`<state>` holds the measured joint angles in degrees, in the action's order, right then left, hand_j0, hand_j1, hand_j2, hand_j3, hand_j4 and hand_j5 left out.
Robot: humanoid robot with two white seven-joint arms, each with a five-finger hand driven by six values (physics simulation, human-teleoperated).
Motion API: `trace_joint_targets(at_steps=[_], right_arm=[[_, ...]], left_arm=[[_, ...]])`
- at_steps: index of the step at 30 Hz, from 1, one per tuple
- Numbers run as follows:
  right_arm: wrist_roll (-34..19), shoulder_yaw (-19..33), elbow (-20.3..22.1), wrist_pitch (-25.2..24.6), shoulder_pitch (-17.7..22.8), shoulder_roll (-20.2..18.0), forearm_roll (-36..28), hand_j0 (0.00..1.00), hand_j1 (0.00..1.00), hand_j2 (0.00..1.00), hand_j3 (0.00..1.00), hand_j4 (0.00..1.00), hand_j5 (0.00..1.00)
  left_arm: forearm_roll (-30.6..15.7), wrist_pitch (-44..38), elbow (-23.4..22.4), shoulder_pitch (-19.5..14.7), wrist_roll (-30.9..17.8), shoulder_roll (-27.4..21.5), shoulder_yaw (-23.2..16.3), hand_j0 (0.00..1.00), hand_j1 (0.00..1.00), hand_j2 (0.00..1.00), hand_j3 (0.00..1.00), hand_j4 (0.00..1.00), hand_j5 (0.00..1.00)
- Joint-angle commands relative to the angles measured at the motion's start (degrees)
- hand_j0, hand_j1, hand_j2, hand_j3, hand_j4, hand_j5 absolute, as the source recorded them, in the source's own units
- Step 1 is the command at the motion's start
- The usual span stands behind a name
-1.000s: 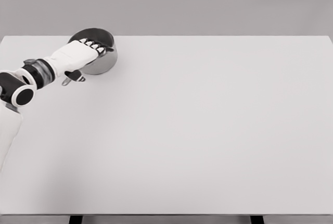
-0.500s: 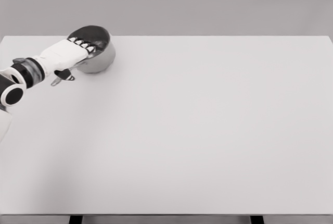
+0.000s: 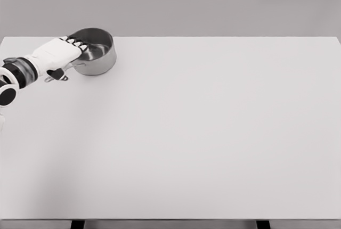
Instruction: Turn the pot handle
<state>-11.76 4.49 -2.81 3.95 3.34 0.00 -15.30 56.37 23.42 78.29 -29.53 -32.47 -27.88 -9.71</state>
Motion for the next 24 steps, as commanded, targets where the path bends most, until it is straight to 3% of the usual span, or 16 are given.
trace_joint_targets(at_steps=[1, 24], right_arm=[[0.0, 0.0, 0.0, 0.0, 0.0, 0.0, 0.0, 1.00, 1.00, 1.00, 1.00, 1.00, 1.00], [0.0, 0.0, 0.0, 0.0, 0.0, 0.0, 0.0, 1.00, 1.00, 1.00, 1.00, 1.00, 1.00]], left_arm=[[-0.1, -0.1, 0.0, 0.0, 0.0, -0.4, 0.4, 1.00, 1.00, 1.00, 1.00, 1.00, 1.00], [0.1, -0.8, -0.8, 0.1, 0.0, -2.0, 2.9, 1.00, 1.00, 1.00, 1.00, 1.00, 1.00]])
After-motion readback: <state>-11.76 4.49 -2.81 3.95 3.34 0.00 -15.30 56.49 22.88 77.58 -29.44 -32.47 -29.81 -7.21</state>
